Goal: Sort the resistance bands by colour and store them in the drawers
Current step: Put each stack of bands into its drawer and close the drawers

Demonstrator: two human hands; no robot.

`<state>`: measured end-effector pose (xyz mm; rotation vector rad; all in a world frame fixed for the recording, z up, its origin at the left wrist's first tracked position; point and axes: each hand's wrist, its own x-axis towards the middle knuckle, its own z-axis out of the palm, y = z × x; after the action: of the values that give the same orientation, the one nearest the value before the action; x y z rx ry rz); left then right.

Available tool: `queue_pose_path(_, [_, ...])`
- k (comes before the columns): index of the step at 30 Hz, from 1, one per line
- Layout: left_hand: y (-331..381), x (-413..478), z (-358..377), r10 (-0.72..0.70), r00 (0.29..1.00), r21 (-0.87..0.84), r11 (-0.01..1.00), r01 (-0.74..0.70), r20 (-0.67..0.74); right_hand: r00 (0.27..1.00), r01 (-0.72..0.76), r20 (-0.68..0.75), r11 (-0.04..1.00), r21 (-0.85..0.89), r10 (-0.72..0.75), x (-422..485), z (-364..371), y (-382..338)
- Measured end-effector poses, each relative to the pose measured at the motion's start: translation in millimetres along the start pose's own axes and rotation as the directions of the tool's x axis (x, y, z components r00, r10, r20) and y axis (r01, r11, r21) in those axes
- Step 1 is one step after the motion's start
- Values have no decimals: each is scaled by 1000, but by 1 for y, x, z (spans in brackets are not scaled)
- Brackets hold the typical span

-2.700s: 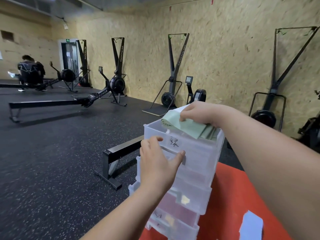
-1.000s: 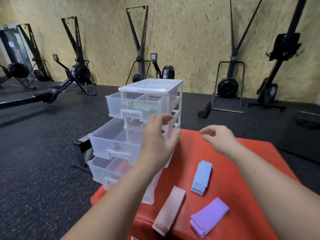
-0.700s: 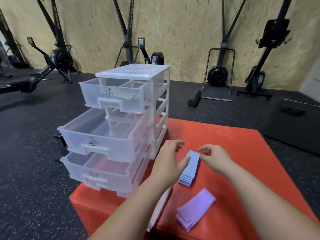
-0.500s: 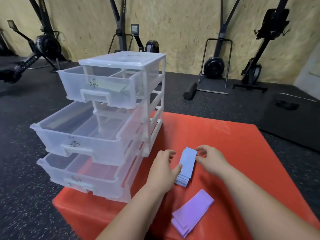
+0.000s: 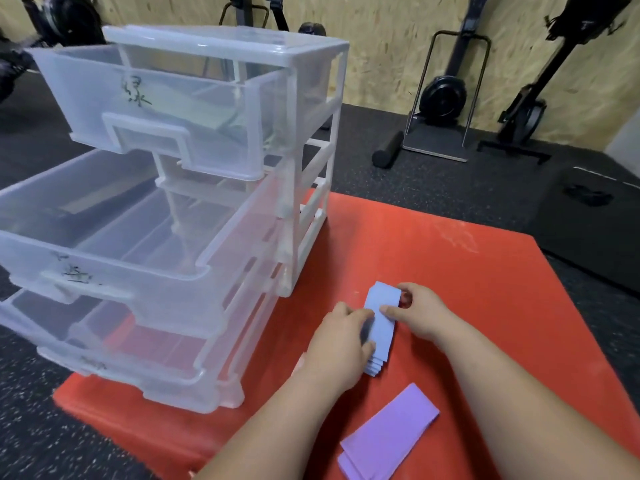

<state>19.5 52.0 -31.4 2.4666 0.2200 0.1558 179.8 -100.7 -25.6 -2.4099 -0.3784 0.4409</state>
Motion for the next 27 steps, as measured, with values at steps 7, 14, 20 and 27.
queue_pose_path(7, [4,-2,-1,30,999,101,994,-31,11,1000,3,-5,998,65,-3,-3,-5,-7])
queue_pose_path(14, [-4,-2,-4,13,1000,10,1000,-13,-18,989,126,-89,983,134,-115,-28,-4,-27])
queue_pose_path(20, [10,-4,-39,-47,979,-433,900,-45,-199,961,274,-156,868,415,-229,-74,-24,-56])
queue_pose_path(27, [65,-33,-94,4,962,-581,797,-167,-272,919,394,-268,626,673,-290,-128,-62,-107])
